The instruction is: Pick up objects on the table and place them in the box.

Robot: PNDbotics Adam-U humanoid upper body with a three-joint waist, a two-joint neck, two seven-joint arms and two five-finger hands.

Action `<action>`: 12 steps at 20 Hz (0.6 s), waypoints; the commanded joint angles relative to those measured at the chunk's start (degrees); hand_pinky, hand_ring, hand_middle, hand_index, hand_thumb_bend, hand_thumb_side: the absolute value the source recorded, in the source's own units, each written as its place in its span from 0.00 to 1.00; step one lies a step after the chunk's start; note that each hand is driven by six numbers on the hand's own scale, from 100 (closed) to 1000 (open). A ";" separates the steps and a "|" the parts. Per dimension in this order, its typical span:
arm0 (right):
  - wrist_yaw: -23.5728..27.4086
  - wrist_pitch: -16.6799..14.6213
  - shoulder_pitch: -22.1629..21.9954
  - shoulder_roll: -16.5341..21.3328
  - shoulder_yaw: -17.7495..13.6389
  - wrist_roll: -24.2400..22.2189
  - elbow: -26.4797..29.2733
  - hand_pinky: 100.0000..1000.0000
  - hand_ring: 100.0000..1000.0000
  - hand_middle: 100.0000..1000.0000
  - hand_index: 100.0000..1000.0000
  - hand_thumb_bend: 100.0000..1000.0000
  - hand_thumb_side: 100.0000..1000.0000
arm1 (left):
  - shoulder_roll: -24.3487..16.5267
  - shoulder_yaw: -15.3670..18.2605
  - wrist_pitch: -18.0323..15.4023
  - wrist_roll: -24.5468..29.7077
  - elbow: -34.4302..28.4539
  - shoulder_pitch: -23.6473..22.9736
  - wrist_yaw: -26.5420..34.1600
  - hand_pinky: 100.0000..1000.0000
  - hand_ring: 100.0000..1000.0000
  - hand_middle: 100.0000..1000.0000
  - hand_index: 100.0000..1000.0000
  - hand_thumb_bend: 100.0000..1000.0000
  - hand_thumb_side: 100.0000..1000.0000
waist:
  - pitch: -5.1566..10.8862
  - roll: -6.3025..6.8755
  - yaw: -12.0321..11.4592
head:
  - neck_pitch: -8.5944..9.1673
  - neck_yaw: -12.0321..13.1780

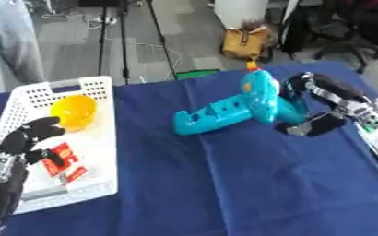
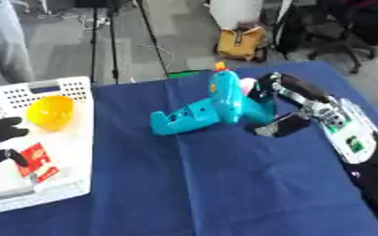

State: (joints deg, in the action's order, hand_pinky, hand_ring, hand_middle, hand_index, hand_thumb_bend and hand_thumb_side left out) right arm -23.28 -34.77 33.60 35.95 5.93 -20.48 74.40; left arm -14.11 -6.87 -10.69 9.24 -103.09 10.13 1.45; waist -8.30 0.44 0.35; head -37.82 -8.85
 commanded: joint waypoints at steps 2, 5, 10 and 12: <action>0.38 0.07 4.18 0.07 0.54 -1.24 -1.07 0.27 0.39 0.34 0.44 0.32 0.18 | -0.77 -0.24 0.01 0.37 -1.03 0.92 0.20 0.41 0.78 0.80 0.72 0.21 1.00 | 0.49 -0.14 -0.66 | 0.47 -0.54; 0.01 0.74 7.83 -1.46 0.43 -0.15 -3.25 0.26 0.39 0.34 0.44 0.32 0.17 | -0.69 -0.47 0.02 0.56 -1.09 1.23 0.34 0.41 0.78 0.80 0.72 0.21 1.00 | 0.28 -0.23 -1.77 | 0.86 -0.85; 0.27 2.80 12.63 -4.27 -0.44 3.56 -6.07 0.25 0.38 0.33 0.43 0.33 0.17 | -0.42 -0.91 0.11 0.92 -1.05 1.69 0.60 0.41 0.78 0.80 0.72 0.21 0.99 | 0.27 -0.67 -4.29 | 1.36 -1.45; 0.23 3.65 14.32 -5.39 -0.53 5.03 -7.12 0.25 0.38 0.33 0.43 0.33 0.17 | -0.30 -1.14 0.12 1.13 -1.08 1.95 0.77 0.41 0.78 0.80 0.72 0.21 0.99 | 0.30 -0.79 -5.72 | 1.57 -1.72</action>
State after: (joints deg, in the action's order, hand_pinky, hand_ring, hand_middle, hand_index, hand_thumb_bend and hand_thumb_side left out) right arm -23.20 -31.59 46.36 30.33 6.25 -16.55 67.42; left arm -14.02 -7.96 -10.54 10.12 -103.09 11.35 1.99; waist -8.75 -0.48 -5.65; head -36.96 -10.28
